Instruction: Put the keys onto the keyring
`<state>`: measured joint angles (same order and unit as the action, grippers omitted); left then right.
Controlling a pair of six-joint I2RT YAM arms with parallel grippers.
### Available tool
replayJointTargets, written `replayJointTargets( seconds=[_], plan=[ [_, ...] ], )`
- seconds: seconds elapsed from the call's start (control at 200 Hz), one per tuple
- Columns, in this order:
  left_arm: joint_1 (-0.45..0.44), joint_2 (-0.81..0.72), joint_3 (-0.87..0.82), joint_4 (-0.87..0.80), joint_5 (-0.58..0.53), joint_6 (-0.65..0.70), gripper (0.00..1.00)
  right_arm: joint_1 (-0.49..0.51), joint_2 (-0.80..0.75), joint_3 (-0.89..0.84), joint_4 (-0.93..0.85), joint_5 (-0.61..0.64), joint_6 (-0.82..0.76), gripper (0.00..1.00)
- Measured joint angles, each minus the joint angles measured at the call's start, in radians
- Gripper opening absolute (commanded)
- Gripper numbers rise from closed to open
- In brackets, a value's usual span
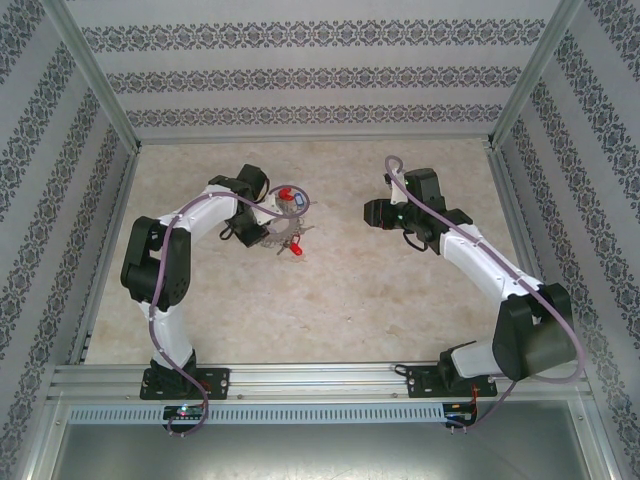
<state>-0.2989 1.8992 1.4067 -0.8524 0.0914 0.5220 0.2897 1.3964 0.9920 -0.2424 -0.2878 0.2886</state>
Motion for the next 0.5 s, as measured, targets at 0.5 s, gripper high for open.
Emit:
replayJointTargets(
  seconds=[0.5],
  plan=[
    [0.018, -0.101, -0.085, -0.076, 0.268, -0.164, 0.31, 0.000, 0.005, 0.008, -0.008, -0.017, -0.004, 0.48]
  ],
)
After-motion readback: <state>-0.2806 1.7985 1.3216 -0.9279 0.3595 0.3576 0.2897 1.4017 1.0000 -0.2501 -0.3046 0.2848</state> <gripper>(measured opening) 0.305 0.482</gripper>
